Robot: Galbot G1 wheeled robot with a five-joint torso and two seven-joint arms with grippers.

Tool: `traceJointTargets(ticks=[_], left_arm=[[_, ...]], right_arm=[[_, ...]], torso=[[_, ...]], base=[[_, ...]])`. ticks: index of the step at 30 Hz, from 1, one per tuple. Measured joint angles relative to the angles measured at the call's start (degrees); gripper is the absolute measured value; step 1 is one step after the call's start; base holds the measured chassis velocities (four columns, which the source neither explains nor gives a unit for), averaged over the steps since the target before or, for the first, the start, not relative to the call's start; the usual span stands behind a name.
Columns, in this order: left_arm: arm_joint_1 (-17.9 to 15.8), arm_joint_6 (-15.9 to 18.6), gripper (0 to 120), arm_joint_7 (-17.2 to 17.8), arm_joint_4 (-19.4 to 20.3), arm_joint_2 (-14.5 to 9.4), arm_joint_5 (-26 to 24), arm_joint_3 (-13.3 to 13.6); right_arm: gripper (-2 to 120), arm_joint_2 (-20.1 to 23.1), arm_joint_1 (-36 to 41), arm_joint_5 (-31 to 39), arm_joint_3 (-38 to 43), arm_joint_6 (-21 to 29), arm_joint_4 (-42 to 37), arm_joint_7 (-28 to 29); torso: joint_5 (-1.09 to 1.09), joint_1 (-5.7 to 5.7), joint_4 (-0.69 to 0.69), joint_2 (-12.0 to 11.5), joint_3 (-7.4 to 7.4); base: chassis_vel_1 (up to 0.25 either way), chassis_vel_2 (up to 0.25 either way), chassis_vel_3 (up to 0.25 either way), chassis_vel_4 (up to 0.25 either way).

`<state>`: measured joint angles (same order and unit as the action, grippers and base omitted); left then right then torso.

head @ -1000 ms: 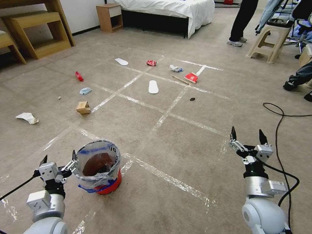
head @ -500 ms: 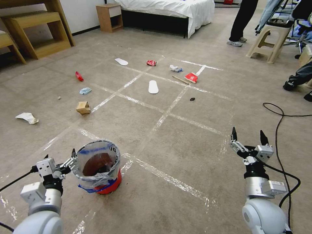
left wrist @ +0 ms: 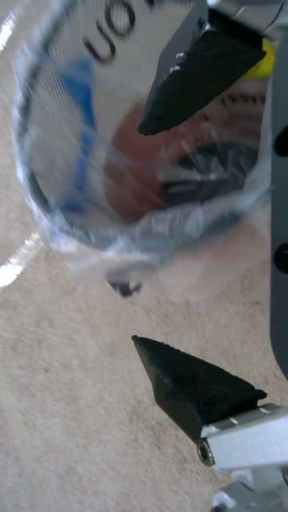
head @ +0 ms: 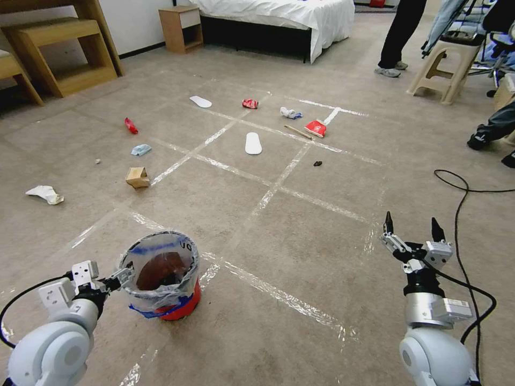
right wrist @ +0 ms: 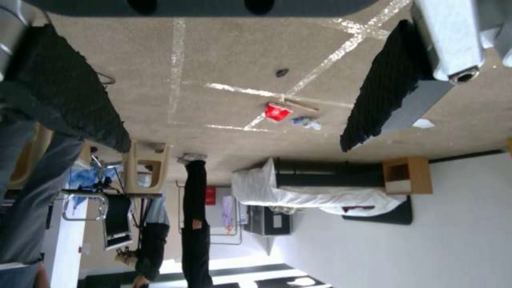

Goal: Pick up the trash bin and place the garbage on the floor into it.

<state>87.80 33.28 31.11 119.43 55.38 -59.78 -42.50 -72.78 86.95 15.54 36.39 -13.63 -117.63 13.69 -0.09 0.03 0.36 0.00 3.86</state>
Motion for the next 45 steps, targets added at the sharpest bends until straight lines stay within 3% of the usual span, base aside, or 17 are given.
traceJointTargets(ticks=[7,10,11,19,29,45], left_arm=[[-4.64,1.3,100,2.19,-5.73,-4.56,-6.53,3.22],[-5.61,1.38,100,3.06,-6.63,-4.84,-7.48,4.12],[-7.76,1.84,100,5.21,-8.25,-5.12,-9.7,5.91],[-13.59,3.06,100,8.8,-11.3,-5.1,-13.6,10.95],[-11.14,4.19,94,10.8,-11.3,-5.52,-13.81,11.11],[-12.02,2.82,37,9.87,-12.03,-5.23,-13.61,11.43]], right_arm=[[100,-0.33,0.06,-0.75,0.26,-0.05,0.73,0.26],[100,-0.4,0.09,-0.83,0.3,-0.05,0.8,0.33],[100,-0.48,0.12,-0.89,0.38,-0.05,0.87,0.43],[100,-0.47,0.3,-0.93,0.96,-0.05,1.15,0.64],[100,-0.64,-0.16,-1.02,0.51,-0.11,1.64,0.84],[100,-0.97,-0.61,-1.45,0.14,-0.24,2.77,0.84]], torso=[[0.01,0.0,0.0,0.0,0.0],[0.01,0.0,0.0,0.0,0.0],[0.0,0.0,0.0,0.0,0.0],[0.01,0.0,0.02,0.0,0.0],[0.03,0.0,-0.01,0.0,-0.01],[0.01,0.0,0.0,0.0,-0.01]], base=[[0.0,0.0,0.0,0.0],[0.0,0.0,0.0,0.0],[0.0,0.0,0.0,0.0],[0.0,0.0,0.0,0.0],[0.0,0.0,0.0,0.0],[0.0,0.0,0.0,0.0]])
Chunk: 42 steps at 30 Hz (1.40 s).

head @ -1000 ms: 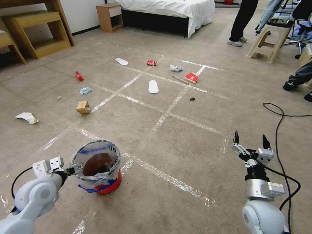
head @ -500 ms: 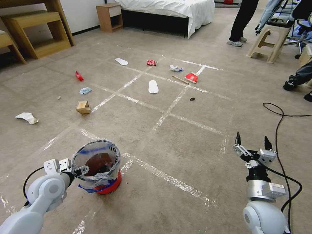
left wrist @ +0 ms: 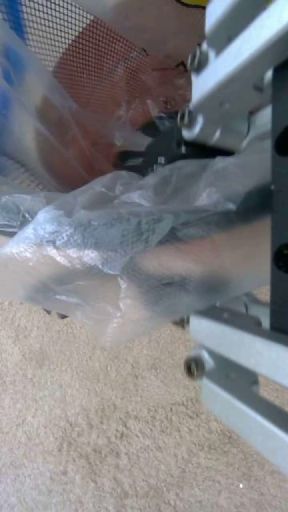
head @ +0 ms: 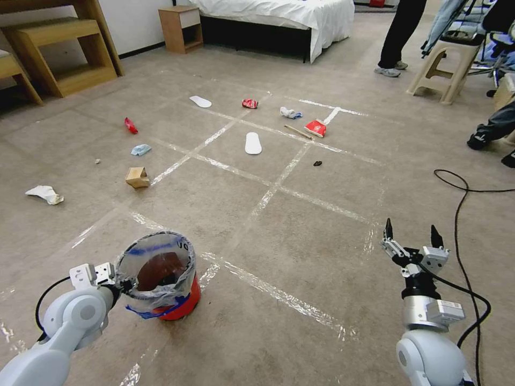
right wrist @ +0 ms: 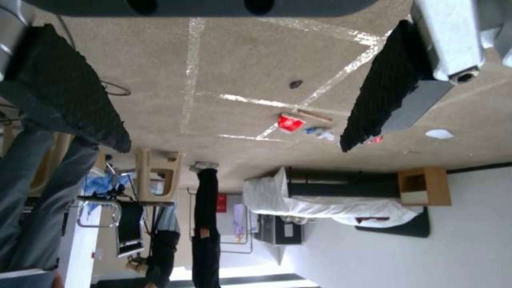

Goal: Pick up the trash bin and place the garbage on the floor into it.

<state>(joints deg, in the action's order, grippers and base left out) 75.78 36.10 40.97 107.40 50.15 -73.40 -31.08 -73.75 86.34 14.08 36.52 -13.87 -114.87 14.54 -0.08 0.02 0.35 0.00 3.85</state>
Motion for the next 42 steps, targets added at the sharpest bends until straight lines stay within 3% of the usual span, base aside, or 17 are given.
traceJointTargets(ticks=[2,9,19,33,42], left_arm=[[-0.01,-0.01,34,-0.03,-0.02,-0.01,0.02,0.08],[0.04,-0.13,3,-0.68,-0.41,-0.21,-0.04,0.05],[0.88,0.12,1,-1.33,0.06,0.27,-0.11,-2.44],[3.79,0.91,1,3.29,8.11,2.39,-3.52,-11.79],[7.86,1.87,1,6.67,13.9,3.95,-7.44,-17.68]], right_arm=[[100,0.0,0.02,0.0,0.04,-0.01,-0.01,0.0],[100,-0.1,0.1,-0.03,0.02,-0.03,0.02,0.0],[100,0.05,-0.29,0.11,-0.22,0.16,0.17,0.1],[100,0.87,-0.32,1.55,-0.46,1.06,-0.72,0.68],[100,2.23,-0.38,2.77,-0.27,1.2,-0.51,0.88]], torso=[[0.01,0.0,0.0,0.0,0.0],[0.01,0.0,0.0,0.01,0.0],[-0.03,0.0,0.01,0.0,0.01],[0.0,0.0,0.0,0.0,0.01],[0.0,0.0,0.0,0.0,0.0]], base=[[0.0,0.0,0.0,0.0],[0.0,0.0,0.0,0.0],[0.0,0.0,0.0,0.0],[0.0,0.0,0.0,0.0],[0.0,0.0,0.0,0.0]])
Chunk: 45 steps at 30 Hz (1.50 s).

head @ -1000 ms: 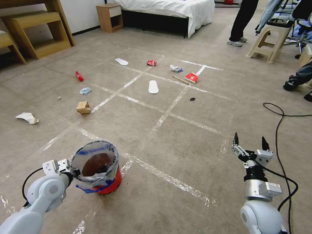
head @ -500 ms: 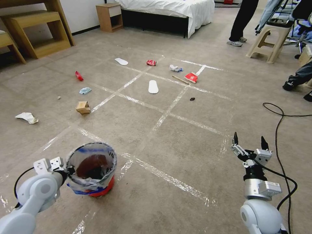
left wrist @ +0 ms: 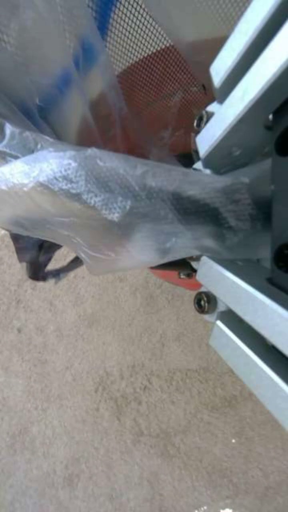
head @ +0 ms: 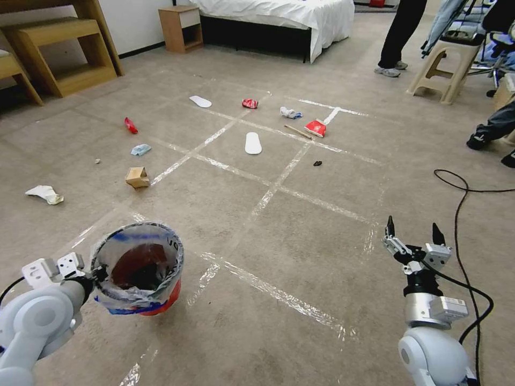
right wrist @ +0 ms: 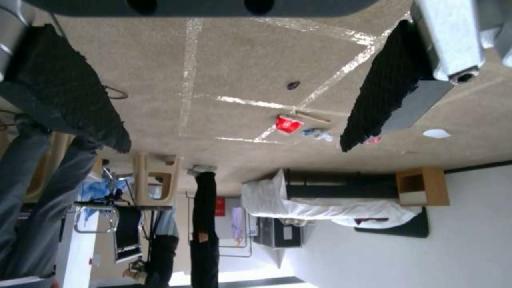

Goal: Pick up the trash bin and place the garbage on the floor into it.

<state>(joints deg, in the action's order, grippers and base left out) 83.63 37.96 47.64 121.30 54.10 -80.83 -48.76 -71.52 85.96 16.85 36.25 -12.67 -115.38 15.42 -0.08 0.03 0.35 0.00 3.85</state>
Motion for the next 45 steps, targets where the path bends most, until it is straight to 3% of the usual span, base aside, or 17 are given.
traceJointTargets(ticks=[7,17,25,45], left_arm=[[2.49,0.29,1,0.59,5.15,0.41,-2.08,-3.23],[4.98,0.35,1,0.0,9.46,1.69,-0.63,-4.91],[5.03,0.93,1,1.91,8.04,0.68,-4.11,-5.89],[4.14,0.93,1,1.72,5.29,0.65,-3.2,-4.96]], right_arm=[[100,1.21,-0.01,1.89,0.68,0.1,-0.71,0.14],[100,1.06,-0.36,2.59,0.47,1.12,-1.19,0.79],[100,1.23,-0.47,2.82,0.83,1.14,-1.34,0.8],[100,1.62,0.1,0.96,0.43,2.23,-2.05,-0.54]], torso=[[0.01,0.0,0.0,0.0,0.0],[0.01,0.0,0.0,0.0,0.0],[0.0,0.0,0.0,0.0,0.0],[-0.01,0.0,0.0,0.0,0.0]], base=[[0.0,0.0,0.0,0.0],[0.0,0.0,0.0,0.0],[0.0,0.0,0.0,0.0],[0.0,0.0,0.0,0.0]])
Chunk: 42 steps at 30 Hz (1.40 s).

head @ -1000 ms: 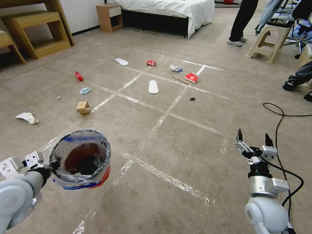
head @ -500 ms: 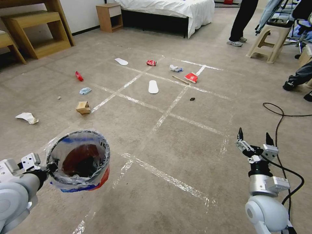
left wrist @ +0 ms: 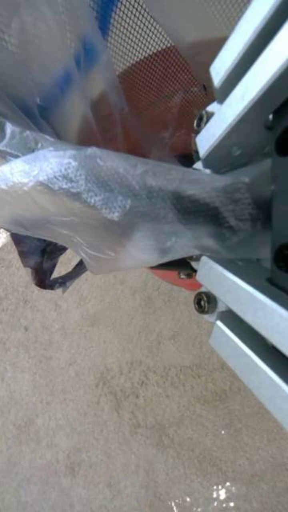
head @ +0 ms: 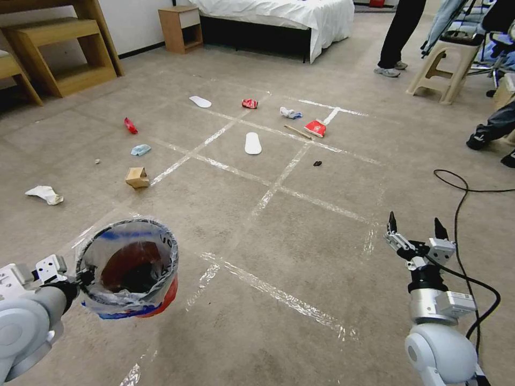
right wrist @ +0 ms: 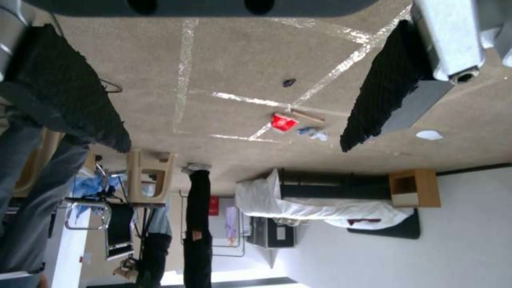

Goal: Pick up the trash bin and place the garbage on the floor into it.

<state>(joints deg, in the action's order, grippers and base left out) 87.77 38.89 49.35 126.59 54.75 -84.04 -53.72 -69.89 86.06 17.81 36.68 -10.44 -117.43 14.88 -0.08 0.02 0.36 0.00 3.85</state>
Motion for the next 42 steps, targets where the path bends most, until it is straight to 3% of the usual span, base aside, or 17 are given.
traceJointTargets(ticks=[42], left_arm=[[-0.94,-0.45,1,-2.09,-3.88,-0.24,1.99,0.01]], right_arm=[[100,0.51,-0.05,-0.53,-0.63,0.85,0.15,-0.46]], torso=[[0.01,0.0,0.0,0.0,0.0]], base=[[-0.043,0.044,0.043,-0.043]])
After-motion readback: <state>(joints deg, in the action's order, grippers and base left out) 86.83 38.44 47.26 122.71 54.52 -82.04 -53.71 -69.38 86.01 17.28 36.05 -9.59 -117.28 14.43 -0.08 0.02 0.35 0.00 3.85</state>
